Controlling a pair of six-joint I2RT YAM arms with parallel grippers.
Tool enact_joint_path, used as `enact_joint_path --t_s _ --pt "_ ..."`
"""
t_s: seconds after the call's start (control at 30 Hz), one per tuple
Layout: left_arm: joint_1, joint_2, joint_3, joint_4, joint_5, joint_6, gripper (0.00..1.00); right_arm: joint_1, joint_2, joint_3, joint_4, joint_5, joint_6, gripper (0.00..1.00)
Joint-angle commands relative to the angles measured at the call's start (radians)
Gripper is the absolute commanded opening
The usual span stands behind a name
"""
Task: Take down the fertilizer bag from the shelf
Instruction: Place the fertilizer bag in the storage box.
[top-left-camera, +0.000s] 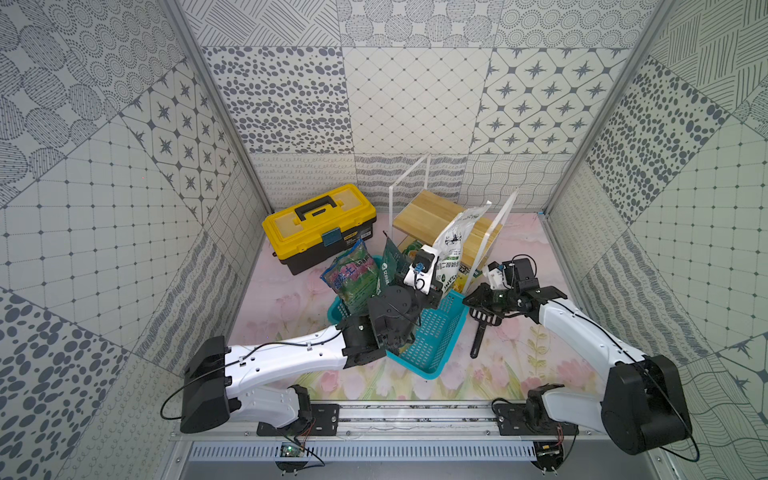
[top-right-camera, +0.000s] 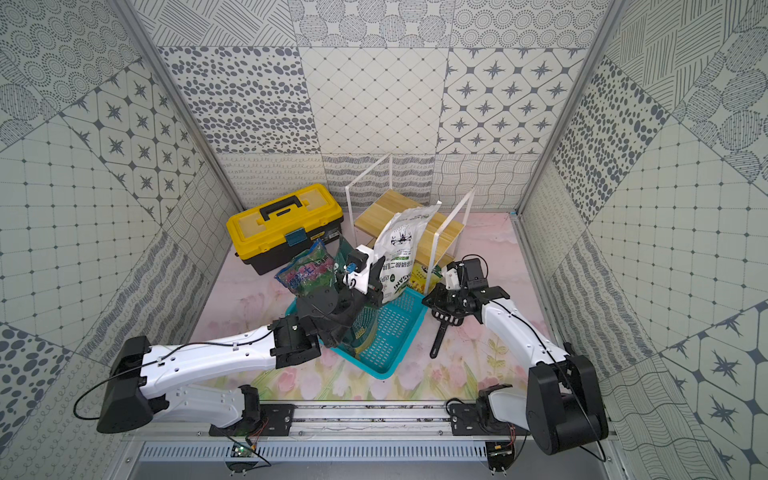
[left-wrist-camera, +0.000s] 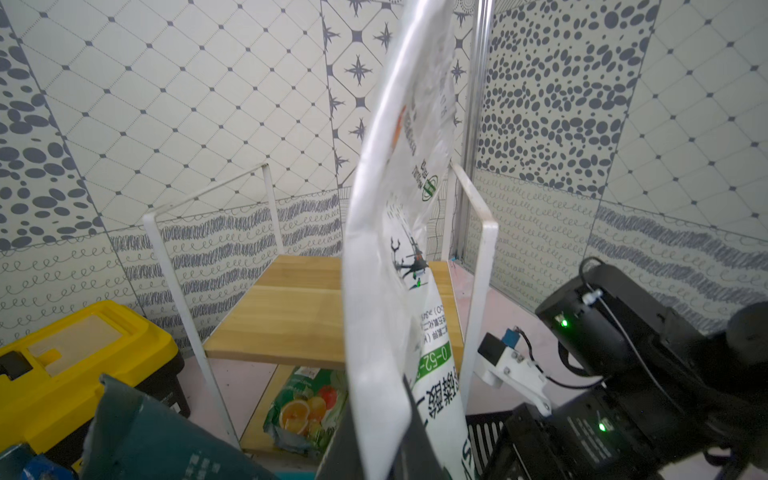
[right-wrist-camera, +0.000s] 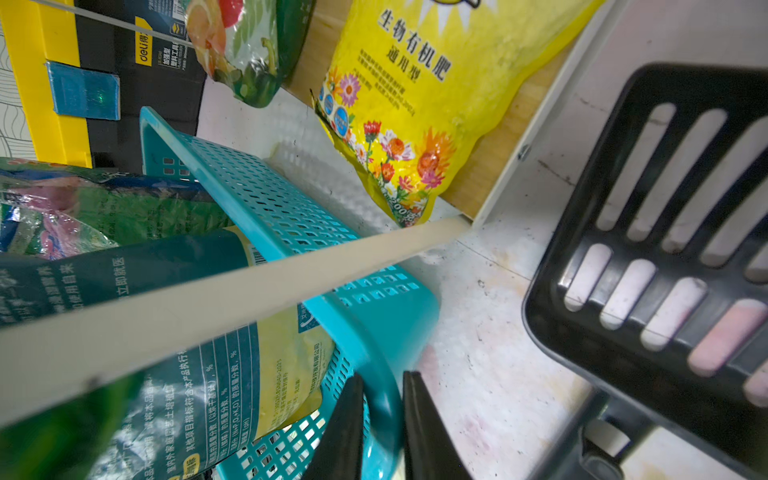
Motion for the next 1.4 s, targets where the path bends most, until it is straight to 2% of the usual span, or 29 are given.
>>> enact_joint_path --t_s 0.0,0.17,0.37,0.47,0.57,0.6,0.67,0.7,0.73,0.8,0.97,1.03,1.13,1.23,1.3,1.37 --pt "-0.063 -0.019 -0.085 0.413 -0.15 -0.118 0.0 0.01 -0.031 -0.016 0.02 -0.006 0.032 0.17" --pt "-0.067 0.071 -0.146 0.428 -0.223 -0.295 0.0 0.01 -0.055 -0.027 0.007 0.0 0.034 0.17" --pt "-0.094 0.208 -0.155 0.429 -0.375 -0.39 0.0 0.012 -0.066 -0.022 -0.009 -0.002 0.029 0.17" --pt "-0.117 0.184 -0.148 0.187 -0.392 -0.539 0.0 0.012 -0.081 -0.01 -0.042 0.006 0.009 0.19" --pt "-0.12 0.083 -0.102 -0.314 -0.363 -0.923 0.0 0.012 -0.102 0.014 -0.1 0.034 -0.028 0.25" --pt "-0.12 0.05 -0.099 -0.432 -0.359 -1.01 0.09 0.012 -0.108 0.027 -0.127 0.046 -0.044 0.28" --pt "-0.12 -0.018 -0.113 -0.551 -0.35 -1.091 0.33 0.012 -0.115 0.051 -0.178 0.067 -0.071 0.33" --pt "-0.12 -0.059 -0.127 -0.578 -0.347 -1.104 0.47 0.012 -0.122 0.061 -0.201 0.075 -0.082 0.34" --pt "-0.121 -0.102 -0.143 -0.592 -0.339 -1.107 0.57 0.012 -0.13 0.068 -0.219 0.078 -0.088 0.35" --pt "-0.121 -0.185 -0.162 -0.609 -0.339 -1.102 0.68 0.015 -0.151 0.079 -0.248 0.083 -0.097 0.35" --pt "-0.11 -0.354 -0.171 -0.6 -0.396 -0.982 0.71 0.086 -0.193 0.132 -0.334 0.135 -0.119 0.35" --pt "-0.066 -0.412 -0.172 -0.588 -0.377 -0.906 0.72 0.149 -0.189 0.167 -0.363 0.179 -0.127 0.35" --pt "0.083 -0.49 -0.198 -0.558 -0.19 -0.821 0.73 0.234 -0.173 0.216 -0.374 0.235 -0.13 0.38" --pt "0.218 -0.541 -0.19 -0.589 -0.02 -0.818 0.71 0.286 -0.128 0.255 -0.353 0.219 -0.131 0.42" --pt "0.257 -0.544 -0.159 -0.588 0.071 -0.763 0.71 0.327 -0.084 0.283 -0.346 0.212 -0.141 0.44" --pt "0.268 -0.508 -0.086 -0.647 0.113 -0.715 0.73 0.371 -0.039 0.308 -0.347 0.216 -0.155 0.46"
